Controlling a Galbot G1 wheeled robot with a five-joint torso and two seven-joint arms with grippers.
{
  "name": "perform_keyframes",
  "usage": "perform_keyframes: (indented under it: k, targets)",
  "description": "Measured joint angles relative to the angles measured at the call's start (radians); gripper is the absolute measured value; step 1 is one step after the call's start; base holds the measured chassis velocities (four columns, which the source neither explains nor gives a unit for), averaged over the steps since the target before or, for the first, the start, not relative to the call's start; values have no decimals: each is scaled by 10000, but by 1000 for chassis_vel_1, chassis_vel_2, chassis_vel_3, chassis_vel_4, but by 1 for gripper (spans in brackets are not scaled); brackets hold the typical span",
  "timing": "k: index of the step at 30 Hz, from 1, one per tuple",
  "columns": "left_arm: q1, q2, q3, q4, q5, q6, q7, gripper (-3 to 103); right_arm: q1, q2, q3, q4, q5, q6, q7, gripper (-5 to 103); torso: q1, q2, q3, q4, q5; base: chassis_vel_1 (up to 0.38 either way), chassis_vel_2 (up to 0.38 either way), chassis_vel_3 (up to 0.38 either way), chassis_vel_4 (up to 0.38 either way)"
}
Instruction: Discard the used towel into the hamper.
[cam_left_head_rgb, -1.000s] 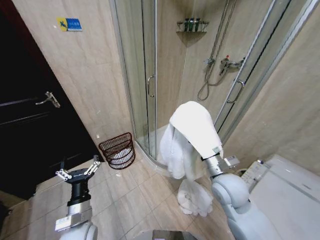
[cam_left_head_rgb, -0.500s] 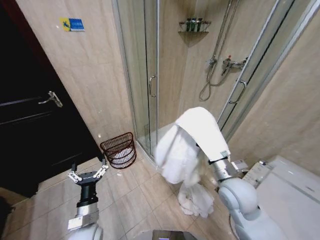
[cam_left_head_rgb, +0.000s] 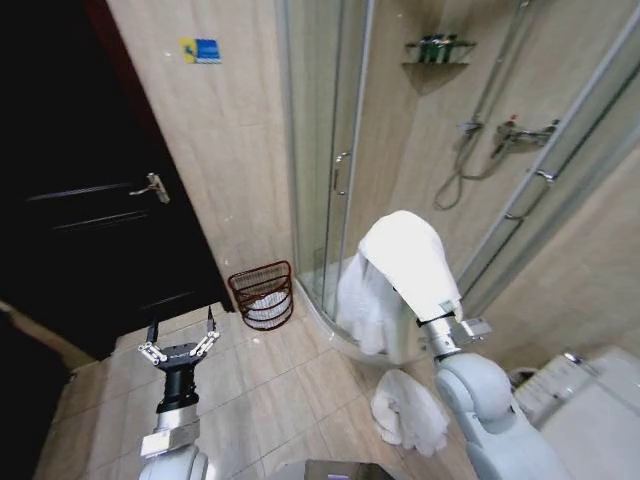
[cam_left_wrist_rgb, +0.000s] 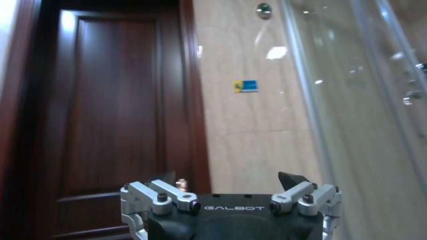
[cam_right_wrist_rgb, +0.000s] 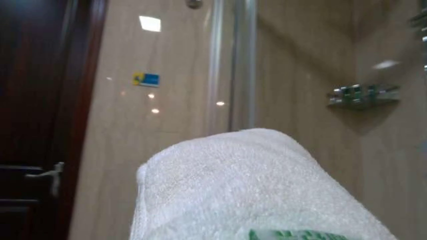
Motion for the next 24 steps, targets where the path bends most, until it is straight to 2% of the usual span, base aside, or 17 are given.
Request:
perform_keyframes:
  k: [24]
  targets:
    - [457,0,73,75,97,-354,241,100,-308,238,-162,-138,-279,653,-106,4,-1,1,0,0,-1,87,88,93,89]
